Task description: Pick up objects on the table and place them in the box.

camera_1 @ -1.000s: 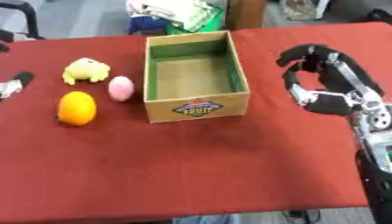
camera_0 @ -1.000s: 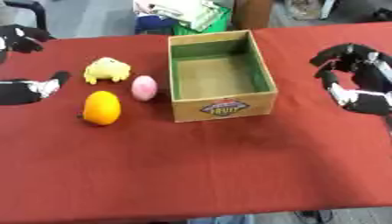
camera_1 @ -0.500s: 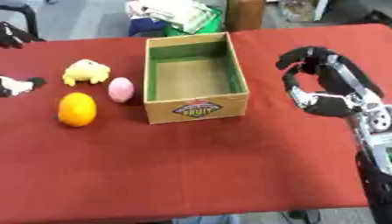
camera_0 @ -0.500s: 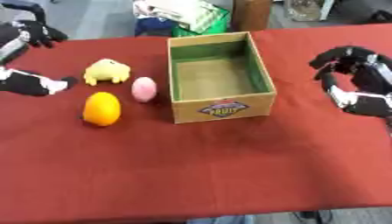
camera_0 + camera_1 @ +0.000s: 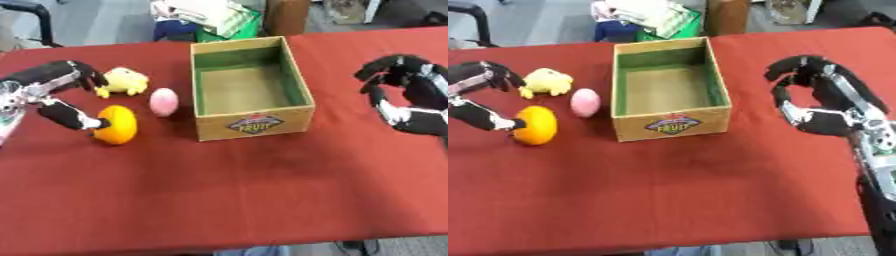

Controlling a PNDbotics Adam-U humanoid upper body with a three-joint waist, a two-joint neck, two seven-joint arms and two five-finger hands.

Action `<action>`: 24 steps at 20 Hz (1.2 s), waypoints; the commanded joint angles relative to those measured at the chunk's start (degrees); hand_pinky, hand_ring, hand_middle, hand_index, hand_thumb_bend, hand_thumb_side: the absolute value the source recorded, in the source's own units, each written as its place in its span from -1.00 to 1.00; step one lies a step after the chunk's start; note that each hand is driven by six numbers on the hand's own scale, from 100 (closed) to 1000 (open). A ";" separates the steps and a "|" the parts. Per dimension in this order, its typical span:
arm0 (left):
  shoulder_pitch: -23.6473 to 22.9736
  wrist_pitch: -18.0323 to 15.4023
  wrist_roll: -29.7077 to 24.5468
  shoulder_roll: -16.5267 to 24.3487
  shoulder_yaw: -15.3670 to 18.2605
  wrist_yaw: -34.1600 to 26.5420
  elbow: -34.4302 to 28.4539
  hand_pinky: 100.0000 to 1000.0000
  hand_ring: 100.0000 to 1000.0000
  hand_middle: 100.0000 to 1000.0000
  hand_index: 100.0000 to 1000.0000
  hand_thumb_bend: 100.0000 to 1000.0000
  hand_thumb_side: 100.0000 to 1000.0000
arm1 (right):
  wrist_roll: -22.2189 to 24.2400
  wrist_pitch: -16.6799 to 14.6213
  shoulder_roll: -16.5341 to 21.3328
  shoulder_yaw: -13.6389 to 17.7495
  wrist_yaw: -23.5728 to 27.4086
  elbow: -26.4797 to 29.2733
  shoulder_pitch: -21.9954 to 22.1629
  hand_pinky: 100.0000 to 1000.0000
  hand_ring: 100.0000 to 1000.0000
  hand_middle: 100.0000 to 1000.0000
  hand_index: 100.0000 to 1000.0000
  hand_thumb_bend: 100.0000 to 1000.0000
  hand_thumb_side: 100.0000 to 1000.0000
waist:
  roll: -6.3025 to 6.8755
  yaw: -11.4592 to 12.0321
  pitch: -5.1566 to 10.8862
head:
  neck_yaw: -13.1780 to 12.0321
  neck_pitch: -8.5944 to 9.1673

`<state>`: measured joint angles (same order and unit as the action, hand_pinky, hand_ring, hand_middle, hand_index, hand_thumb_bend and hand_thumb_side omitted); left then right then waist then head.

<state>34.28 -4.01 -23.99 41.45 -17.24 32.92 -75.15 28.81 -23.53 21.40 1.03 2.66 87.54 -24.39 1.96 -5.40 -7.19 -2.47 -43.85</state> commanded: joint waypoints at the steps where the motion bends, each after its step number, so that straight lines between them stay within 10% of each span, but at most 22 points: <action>1: 1.64 -0.70 0.16 -0.03 -0.05 1.06 1.59 0.45 0.33 0.34 0.59 0.01 -0.53 | 0.14 0.03 0.69 0.19 0.53 0.61 -0.67 0.06 0.43 0.10 0.47 -1.00 -0.81 | -0.09 -0.07 0.86 | -0.27 -0.27; 10: 2.23 -1.17 0.54 -3.73 -0.20 4.29 7.45 0.41 0.24 0.26 0.54 -0.07 -0.56 | 0.12 0.04 0.52 0.19 0.66 0.59 -0.64 0.06 0.43 0.10 0.47 -1.00 -0.81 | -0.40 -0.23 0.94 | -0.31 -0.27; 19: 2.58 -0.19 3.52 -4.52 1.53 0.71 7.10 0.13 -0.43 -0.62 -0.21 -0.49 -0.69 | 0.06 0.00 0.50 0.24 0.69 0.57 -0.61 0.06 0.43 0.10 0.47 -1.00 -0.80 | -0.52 -0.15 0.94 | -0.21 -0.27; 24: 4.67 2.18 8.77 -3.93 3.00 -3.99 1.98 0.11 -0.46 -0.70 -0.28 -0.54 -0.72 | 0.11 0.00 0.50 0.13 0.79 0.55 -0.59 0.06 0.43 0.10 0.47 -1.00 -0.80 | -0.56 -0.26 1.06 | -0.39 -0.27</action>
<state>37.44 -2.28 -16.57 35.75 -15.50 30.22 -70.97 28.93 -23.42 21.29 1.02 3.11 87.54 -24.22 1.44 -5.62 -7.08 -2.71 -43.85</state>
